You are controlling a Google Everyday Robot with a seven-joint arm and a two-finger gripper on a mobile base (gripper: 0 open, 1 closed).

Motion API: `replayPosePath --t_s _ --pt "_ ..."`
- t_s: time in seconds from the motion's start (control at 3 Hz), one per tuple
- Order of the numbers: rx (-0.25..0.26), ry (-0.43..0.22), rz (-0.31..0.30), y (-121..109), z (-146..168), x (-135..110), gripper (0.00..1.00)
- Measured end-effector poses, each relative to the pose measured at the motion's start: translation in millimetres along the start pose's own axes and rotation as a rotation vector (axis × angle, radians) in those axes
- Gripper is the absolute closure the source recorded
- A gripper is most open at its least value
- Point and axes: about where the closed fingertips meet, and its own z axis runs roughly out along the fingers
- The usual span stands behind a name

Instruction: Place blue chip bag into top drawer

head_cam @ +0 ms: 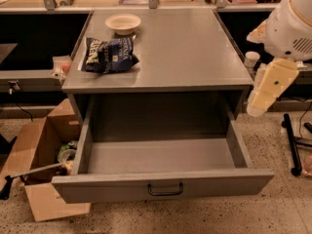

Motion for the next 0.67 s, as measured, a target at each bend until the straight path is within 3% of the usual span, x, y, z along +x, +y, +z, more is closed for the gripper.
replayPosePath --t_s 0.33,0.67 --pt "0.034 -0.072 -0.045 -50 28 -31 0.00" --pt "0.034 -0.196 -0.095 -97 56 -79 0.00"
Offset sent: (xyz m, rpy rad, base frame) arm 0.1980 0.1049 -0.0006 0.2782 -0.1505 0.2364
